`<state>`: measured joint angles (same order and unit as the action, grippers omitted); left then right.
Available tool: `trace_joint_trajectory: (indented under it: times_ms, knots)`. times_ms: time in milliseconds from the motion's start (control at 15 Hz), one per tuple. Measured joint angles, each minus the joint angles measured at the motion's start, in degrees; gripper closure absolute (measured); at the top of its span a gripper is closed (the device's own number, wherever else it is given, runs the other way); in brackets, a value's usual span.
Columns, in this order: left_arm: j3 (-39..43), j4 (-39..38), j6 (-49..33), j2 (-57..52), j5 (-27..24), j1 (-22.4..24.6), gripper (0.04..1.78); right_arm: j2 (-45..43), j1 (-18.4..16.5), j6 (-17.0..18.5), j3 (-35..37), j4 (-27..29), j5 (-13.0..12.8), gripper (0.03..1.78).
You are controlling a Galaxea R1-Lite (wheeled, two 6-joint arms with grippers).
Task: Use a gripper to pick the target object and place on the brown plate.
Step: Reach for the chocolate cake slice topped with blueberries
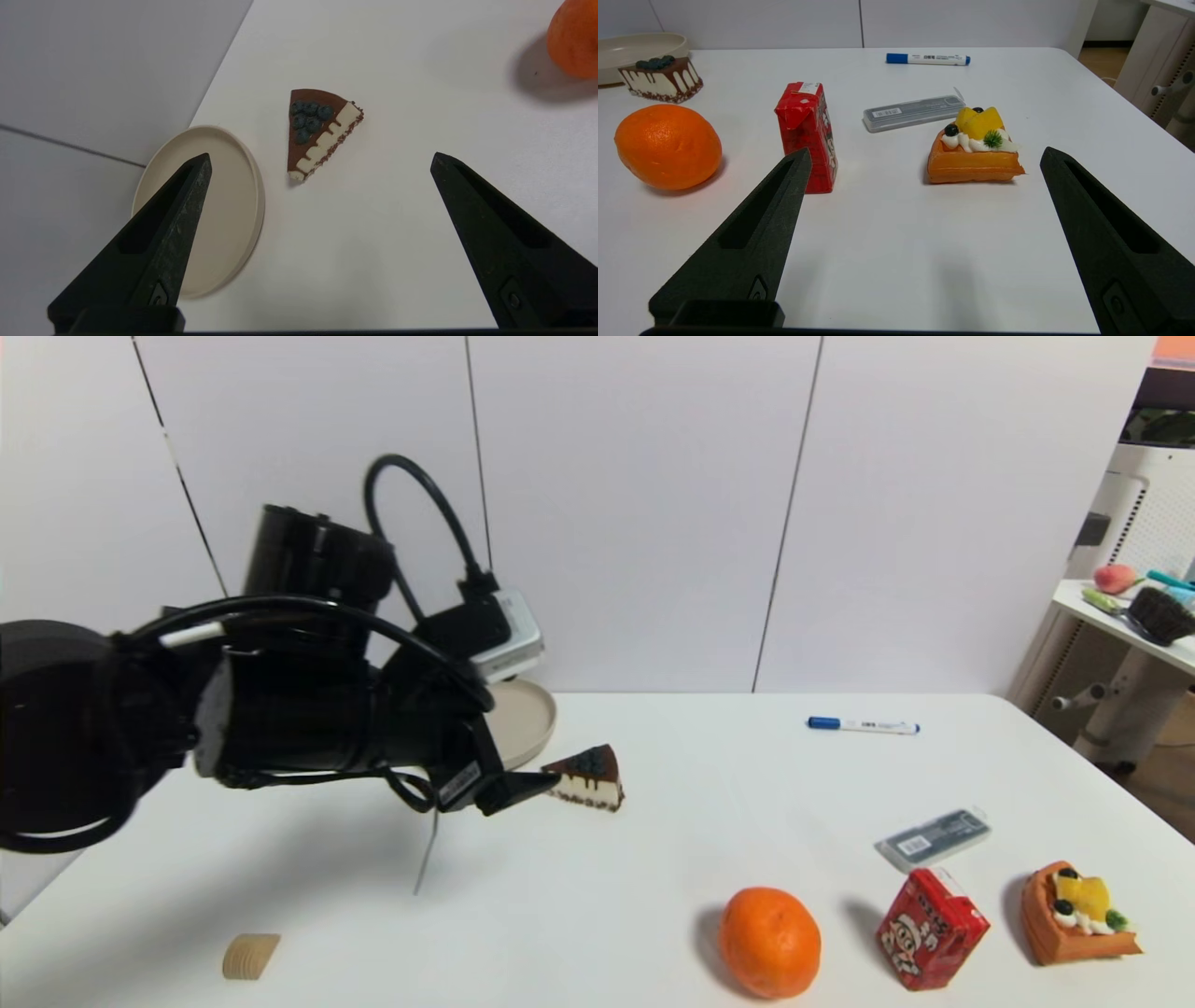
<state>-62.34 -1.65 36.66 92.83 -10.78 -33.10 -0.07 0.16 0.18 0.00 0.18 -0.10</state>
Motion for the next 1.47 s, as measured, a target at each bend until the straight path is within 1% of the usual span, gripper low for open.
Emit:
trace_joint_trajectory:
  times_ms: [133,400,600,733,1067,1333,1467]
  knots:
    - [-3.7,2.2,4.9,5.7,-0.4,-0.9,0.13,0.0,0.0,0.0,0.0,0.0,0.0,0.12]
    - [-11.0,4.9,8.0,15.8,-1.6,-1.2,0.13,0.0,0.0,0.0,0.0,0.0,0.0,0.12]
    - [-16.6,6.4,8.4,23.4,-6.8,0.3,0.13,0.0,0.0,0.0,0.0,0.0,0.0,0.12]
    - [-20.6,9.2,8.5,27.4,-10.6,2.1,0.13,0.0,0.0,0.0,0.0,0.0,0.0,0.12]
    - [-29.7,17.2,8.4,32.9,-13.8,6.0,0.13,0.0,0.0,0.0,0.0,0.0,0.0,0.12]
    - [-35.1,18.2,7.9,36.3,-16.8,7.4,0.13,0.0,0.0,0.0,0.0,0.0,0.0,0.12]
    - [-36.1,18.6,7.7,37.6,-18.9,7.5,0.13,0.0,0.0,0.0,0.0,0.0,0.0,0.12]
